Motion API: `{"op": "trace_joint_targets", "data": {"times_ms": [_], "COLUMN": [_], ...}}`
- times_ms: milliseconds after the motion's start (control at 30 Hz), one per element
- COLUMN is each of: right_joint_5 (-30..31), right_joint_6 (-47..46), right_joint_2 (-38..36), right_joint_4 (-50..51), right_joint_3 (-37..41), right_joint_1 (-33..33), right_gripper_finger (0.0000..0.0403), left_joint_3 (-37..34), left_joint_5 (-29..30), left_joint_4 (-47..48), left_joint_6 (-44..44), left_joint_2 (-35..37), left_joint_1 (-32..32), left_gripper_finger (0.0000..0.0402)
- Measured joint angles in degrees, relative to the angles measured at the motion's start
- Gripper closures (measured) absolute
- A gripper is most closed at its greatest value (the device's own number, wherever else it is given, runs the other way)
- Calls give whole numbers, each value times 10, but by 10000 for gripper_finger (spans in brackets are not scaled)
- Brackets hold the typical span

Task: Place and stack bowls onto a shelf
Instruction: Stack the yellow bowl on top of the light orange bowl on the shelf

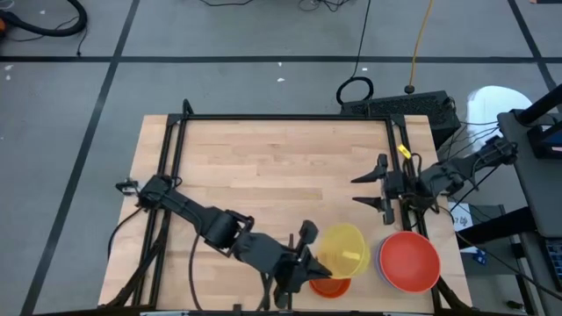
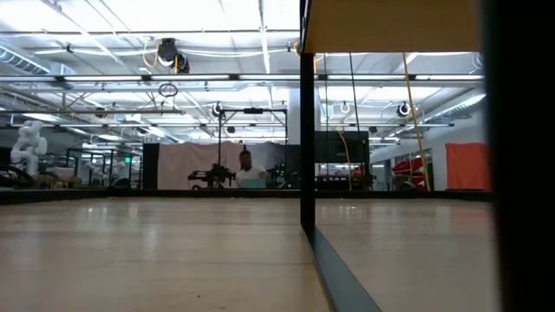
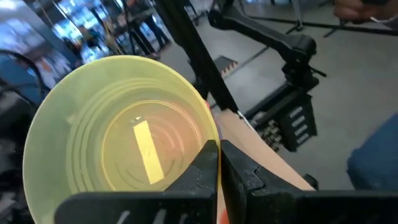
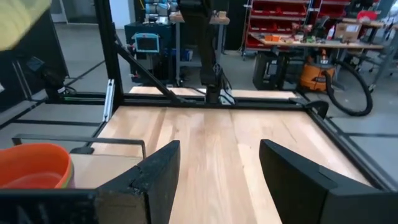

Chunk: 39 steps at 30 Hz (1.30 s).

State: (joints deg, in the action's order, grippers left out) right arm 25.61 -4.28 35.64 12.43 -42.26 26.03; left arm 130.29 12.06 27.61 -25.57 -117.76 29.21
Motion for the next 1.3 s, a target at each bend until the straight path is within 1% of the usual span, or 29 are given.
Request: {"op": "trace_joint_targets", "data": {"times_ms": [300,367,467,533,633,700,800,933,1033,1300], "right_joint_5": [1,1,1,1,1,1,1,1,0,-1], "right_joint_6": [-12,-11,-11,-11,-11,-11,-11,-10,-11,-10], "right_joint_2": [-2,-2,-3,-3,-3,-3,-3,-3,-3,-3], "right_joint_4": [28,28,24,24,24,24,22,20,20,20], "right_joint_3": [0,0,0,0,0,0,0,-1,-1,-1], "right_joint_1": [5,5,5,4,4,4,4,4,4,4], "right_gripper_finger": [190,190,190,190,190,190,190,190,190,190], "left_joint_3": [10,10,10,10,9,9,8,7,8,8], "left_joint_5": [-1,-15,-54,-85,-137,-151,-155,-153,-153,-148], "left_joint_4": [31,42,57,60,60,51,53,74,74,122], "left_joint_6": [101,116,126,125,99,84,73,38,33,31], "left_joint_2": [-8,-8,-8,-11,-16,-23,-41,-52,-55,-62], "left_joint_1": [0,0,2,4,9,9,6,4,2,2], "left_gripper_finger": [393,393,393,393,393,392,392,392,392,390]}}
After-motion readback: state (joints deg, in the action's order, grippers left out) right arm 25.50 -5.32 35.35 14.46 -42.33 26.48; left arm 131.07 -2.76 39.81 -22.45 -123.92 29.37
